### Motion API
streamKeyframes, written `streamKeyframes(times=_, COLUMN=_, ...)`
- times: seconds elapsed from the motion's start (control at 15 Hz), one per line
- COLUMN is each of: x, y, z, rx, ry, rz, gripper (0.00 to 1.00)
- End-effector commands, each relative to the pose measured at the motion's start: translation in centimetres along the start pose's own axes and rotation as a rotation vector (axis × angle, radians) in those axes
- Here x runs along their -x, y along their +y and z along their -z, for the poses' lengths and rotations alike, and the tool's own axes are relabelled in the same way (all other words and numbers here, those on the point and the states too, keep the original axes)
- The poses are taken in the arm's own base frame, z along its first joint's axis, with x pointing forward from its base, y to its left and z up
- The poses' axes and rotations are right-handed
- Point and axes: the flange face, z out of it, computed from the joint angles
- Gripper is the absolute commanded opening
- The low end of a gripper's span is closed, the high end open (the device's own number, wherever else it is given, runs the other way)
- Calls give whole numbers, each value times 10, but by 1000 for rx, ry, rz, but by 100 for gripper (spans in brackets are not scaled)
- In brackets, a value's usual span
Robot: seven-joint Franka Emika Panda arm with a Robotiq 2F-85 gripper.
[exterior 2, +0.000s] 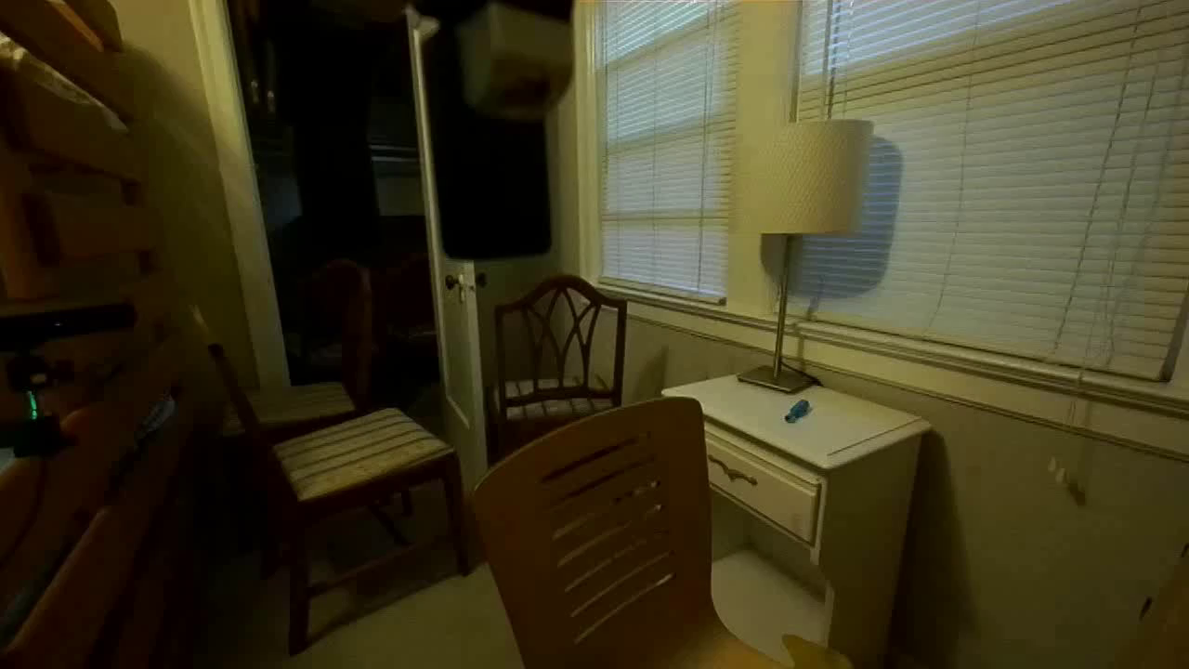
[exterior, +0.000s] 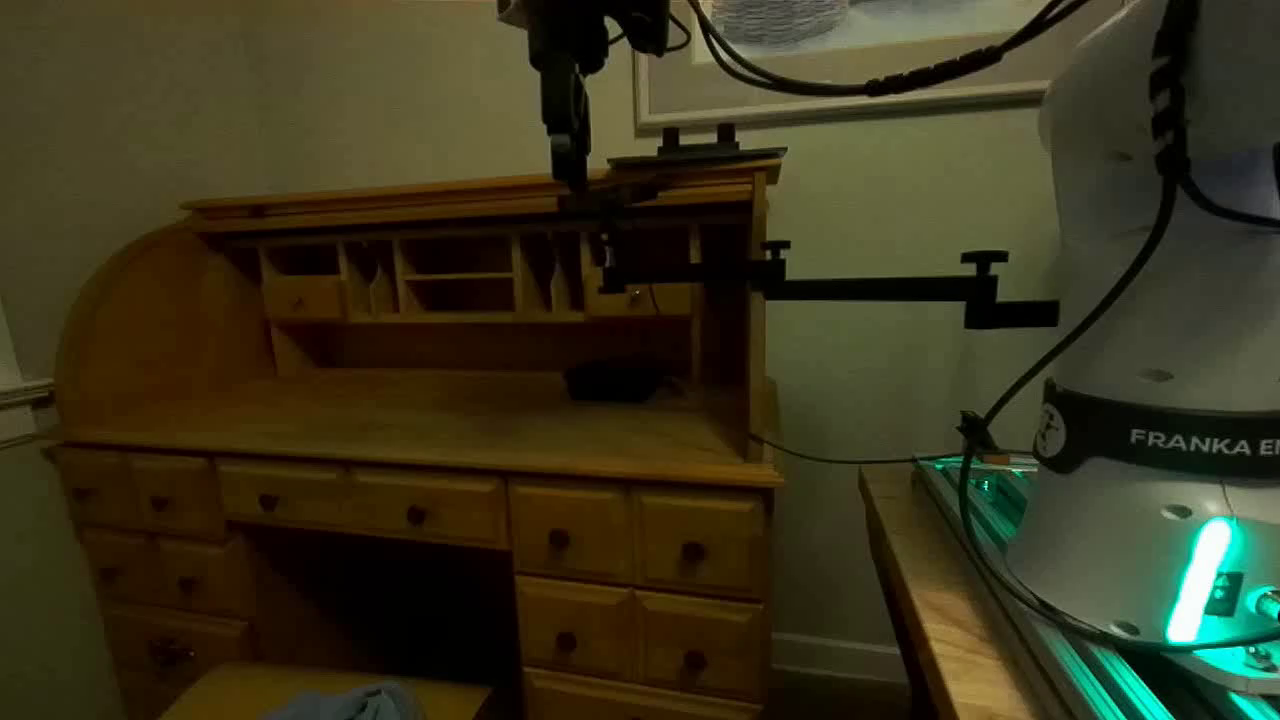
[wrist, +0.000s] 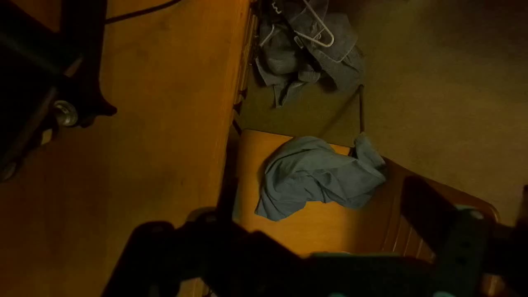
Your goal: Open the rightmost drawer, and then move the white toy to the counter
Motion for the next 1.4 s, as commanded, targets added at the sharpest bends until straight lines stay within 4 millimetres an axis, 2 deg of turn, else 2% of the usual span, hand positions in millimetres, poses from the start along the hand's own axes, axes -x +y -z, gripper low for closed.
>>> streamKeyframes(times=0.0, x=0, y=0, z=1, rx=0, ry=-1, rz=0, gripper=100)
streamKeyframes(times=0.27, x=0, y=0, z=1, rx=0, ry=-1, rz=0, gripper=100)
streamKeyframes(times=0.33, x=-5, y=1, z=-9, rx=0, ry=-22, rz=-37, gripper=100)
streamKeyframes(times=0.53, x=-24, y=-10, z=-55, rx=-10, ry=-56, rz=-148, gripper=100)
streamKeyframes(times=0.93, x=-67, y=-61, z=-144, rx=-39, ry=-39, rz=-231, gripper=100)
streamKeyframes(times=1.13, x=-75, y=-69, z=-174, rx=-23, ry=-36, rz=-245, gripper=100)
streamKeyframes(times=1.33, x=-71, y=-72, z=-199, rx=-27, ry=-52, rz=-293, gripper=100)
